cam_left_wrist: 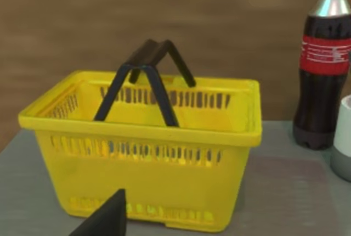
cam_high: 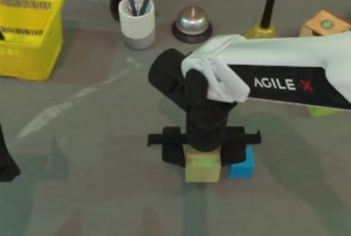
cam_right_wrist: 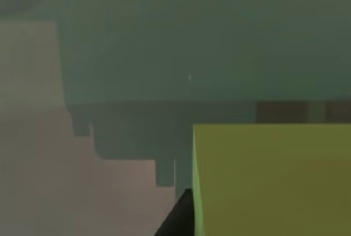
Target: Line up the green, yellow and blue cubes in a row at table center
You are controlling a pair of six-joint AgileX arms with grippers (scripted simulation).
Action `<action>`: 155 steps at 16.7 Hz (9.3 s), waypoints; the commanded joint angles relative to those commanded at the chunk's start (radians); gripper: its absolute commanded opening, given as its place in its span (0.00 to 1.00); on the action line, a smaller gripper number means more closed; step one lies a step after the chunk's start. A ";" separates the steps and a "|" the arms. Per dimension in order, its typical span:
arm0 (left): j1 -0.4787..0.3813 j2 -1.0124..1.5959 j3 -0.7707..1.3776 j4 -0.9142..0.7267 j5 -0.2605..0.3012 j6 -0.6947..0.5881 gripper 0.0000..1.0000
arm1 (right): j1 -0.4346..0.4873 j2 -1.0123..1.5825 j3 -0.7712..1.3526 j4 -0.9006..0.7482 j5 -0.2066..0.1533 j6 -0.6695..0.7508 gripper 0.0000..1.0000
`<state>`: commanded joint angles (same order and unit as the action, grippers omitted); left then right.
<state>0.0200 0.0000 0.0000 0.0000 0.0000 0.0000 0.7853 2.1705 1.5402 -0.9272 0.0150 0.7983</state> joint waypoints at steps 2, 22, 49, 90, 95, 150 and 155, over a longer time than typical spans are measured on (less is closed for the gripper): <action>0.000 0.000 0.000 0.000 0.000 0.000 1.00 | 0.000 0.000 0.000 0.000 0.000 0.000 0.68; 0.000 0.000 0.000 0.000 0.000 0.000 1.00 | 0.006 -0.056 0.132 -0.201 -0.001 0.002 1.00; 0.000 0.000 0.000 0.000 0.000 0.000 1.00 | -0.682 0.079 0.395 -0.329 -0.011 -0.929 1.00; 0.000 0.000 0.000 0.000 0.000 0.000 1.00 | -0.678 0.152 0.196 -0.046 -0.012 -0.926 0.00; 0.000 0.000 0.000 0.000 0.000 0.000 1.00 | -0.671 0.103 0.311 -0.225 -0.013 -0.928 0.00; 0.000 0.000 0.000 0.000 0.000 0.000 1.00 | 0.154 0.375 0.659 -0.293 0.000 0.157 0.75; 0.000 0.000 0.000 0.000 0.000 0.000 1.00 | 0.154 0.375 0.659 -0.293 0.000 0.157 1.00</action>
<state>0.0200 0.0000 0.0000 0.0000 0.0000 0.0000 0.9397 2.5450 2.1993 -1.2203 0.0151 0.9554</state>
